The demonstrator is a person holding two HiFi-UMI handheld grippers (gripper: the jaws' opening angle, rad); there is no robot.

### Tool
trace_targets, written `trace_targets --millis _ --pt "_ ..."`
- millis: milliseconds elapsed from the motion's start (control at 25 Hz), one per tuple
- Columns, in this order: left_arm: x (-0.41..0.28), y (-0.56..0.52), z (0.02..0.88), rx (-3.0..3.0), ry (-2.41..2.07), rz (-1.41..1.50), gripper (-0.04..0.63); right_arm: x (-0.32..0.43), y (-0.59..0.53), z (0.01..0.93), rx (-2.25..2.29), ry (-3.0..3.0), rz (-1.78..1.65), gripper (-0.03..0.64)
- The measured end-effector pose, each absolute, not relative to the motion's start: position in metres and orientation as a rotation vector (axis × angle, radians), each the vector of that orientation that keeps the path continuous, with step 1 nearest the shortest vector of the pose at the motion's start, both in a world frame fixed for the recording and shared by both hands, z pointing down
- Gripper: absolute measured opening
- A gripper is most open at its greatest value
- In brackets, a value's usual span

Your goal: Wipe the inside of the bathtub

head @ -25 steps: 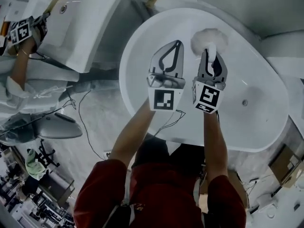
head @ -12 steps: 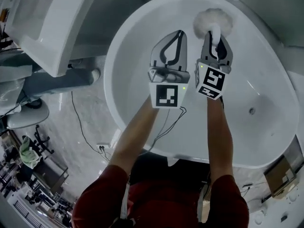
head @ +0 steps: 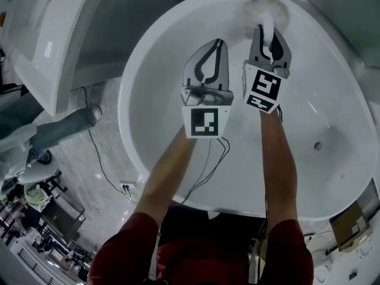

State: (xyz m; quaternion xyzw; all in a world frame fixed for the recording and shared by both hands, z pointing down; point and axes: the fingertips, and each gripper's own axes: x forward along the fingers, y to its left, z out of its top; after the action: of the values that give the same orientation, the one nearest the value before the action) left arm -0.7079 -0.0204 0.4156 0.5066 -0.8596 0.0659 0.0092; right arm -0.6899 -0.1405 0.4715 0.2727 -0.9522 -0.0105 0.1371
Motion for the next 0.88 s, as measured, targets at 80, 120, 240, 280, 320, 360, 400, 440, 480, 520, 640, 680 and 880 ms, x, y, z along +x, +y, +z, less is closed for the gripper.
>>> trace_targets --millis 80,120,240,280,320,360,400,440,480,520,640,680,880 --pt "-0.707 -0.025 0.42 1.586 -2.666 0.22 0.015 -0.691 -0.142 0.47 0.787 -2.767 -0.045 0.092" --pt "-0.705 -0.027 0.421 1.587 -2.665 0.209 0.015 -0.69 -0.142 0.469 0.783 -2.77 -0.045 0.092" --pt "-0.694 -0.04 0.423 1.607 -2.67 0.205 0.015 -0.681 -0.149 0.473 0.767 -2.767 -0.045 0.092" --pt "-0.688 -0.044 0.424 1.616 -2.67 0.217 0.015 -0.676 -0.154 0.476 0.77 -2.76 -0.041 0.092" --pt "-0.684 -0.048 0.426 1.624 -2.67 0.222 0.015 -0.671 -0.161 0.479 0.782 -2.75 -0.033 0.091" --pt "-0.68 -0.051 0.426 1.628 -2.669 0.216 0.015 -0.664 -0.167 0.482 0.8 -2.739 -0.022 0.091" --pt "-0.676 -0.053 0.427 1.632 -2.666 0.206 0.015 -0.658 -0.173 0.484 0.822 -2.728 -0.012 0.092" --pt "-0.673 -0.056 0.428 1.638 -2.659 0.202 0.017 -0.652 -0.18 0.486 0.842 -2.716 -0.006 0.092" --pt "-0.668 -0.059 0.429 1.649 -2.649 0.209 0.015 -0.645 -0.186 0.488 0.86 -2.704 -0.004 0.091" --pt "-0.662 -0.063 0.431 1.662 -2.638 0.223 0.015 -0.637 -0.192 0.491 0.874 -2.692 -0.003 0.092" --pt "-0.641 -0.077 0.436 1.692 -2.615 0.236 0.015 -0.609 -0.209 0.502 0.914 -2.656 -0.002 0.091" --pt "-0.633 -0.081 0.438 1.702 -2.606 0.243 0.016 -0.599 -0.214 0.506 0.927 -2.645 0.0 0.091" --pt "-0.585 -0.105 0.448 1.736 -2.566 0.248 0.015 -0.543 -0.235 0.52 0.973 -2.606 0.009 0.091"
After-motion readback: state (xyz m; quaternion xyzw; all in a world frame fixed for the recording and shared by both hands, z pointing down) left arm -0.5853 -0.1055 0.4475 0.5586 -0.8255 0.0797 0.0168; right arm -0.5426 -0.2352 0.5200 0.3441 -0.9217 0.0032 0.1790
